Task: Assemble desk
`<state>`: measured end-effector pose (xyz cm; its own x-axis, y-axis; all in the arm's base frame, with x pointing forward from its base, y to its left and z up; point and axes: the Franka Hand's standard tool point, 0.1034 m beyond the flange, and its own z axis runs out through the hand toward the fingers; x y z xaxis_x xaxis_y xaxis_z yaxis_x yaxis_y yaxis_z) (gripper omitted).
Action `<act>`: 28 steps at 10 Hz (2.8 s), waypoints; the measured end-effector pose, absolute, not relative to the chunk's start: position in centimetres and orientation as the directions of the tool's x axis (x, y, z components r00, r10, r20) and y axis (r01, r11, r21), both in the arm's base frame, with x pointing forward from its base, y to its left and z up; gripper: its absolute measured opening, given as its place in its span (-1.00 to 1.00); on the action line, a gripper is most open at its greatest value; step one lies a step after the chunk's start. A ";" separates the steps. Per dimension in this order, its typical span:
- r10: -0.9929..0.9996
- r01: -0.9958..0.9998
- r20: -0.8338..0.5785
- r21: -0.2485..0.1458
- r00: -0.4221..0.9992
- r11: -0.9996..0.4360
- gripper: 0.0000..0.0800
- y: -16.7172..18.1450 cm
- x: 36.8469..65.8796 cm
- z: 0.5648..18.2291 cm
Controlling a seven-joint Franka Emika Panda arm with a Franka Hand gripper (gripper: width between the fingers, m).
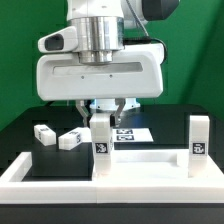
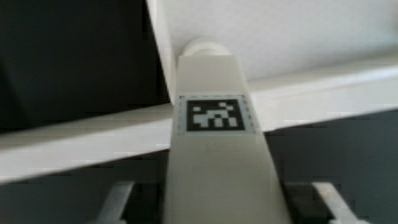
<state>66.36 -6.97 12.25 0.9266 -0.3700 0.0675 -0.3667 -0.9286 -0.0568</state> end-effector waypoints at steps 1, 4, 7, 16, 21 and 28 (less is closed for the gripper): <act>-0.491 -0.488 0.059 -0.063 0.869 -0.871 -0.28 -7.1 66.3 12.2; -0.792 -0.788 0.032 -0.082 0.610 -0.610 -0.26 -7.1 66.2 12.2; -0.918 -0.914 0.020 -0.093 0.395 -0.396 -0.24 -7.1 65.9 12.2; -0.500 -0.502 0.076 0.005 0.863 -0.865 0.62 -6.0 64.9 12.0; -0.061 -0.059 0.029 -0.056 0.998 -0.997 0.62 -8.8 62.7 11.5; -0.026 -0.023 0.051 -0.051 0.998 -0.998 0.62 -6.1 64.9 12.1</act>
Offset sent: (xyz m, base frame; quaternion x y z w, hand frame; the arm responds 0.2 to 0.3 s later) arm 0.0196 0.0348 -0.0013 0.0713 -0.0127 0.2886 0.9547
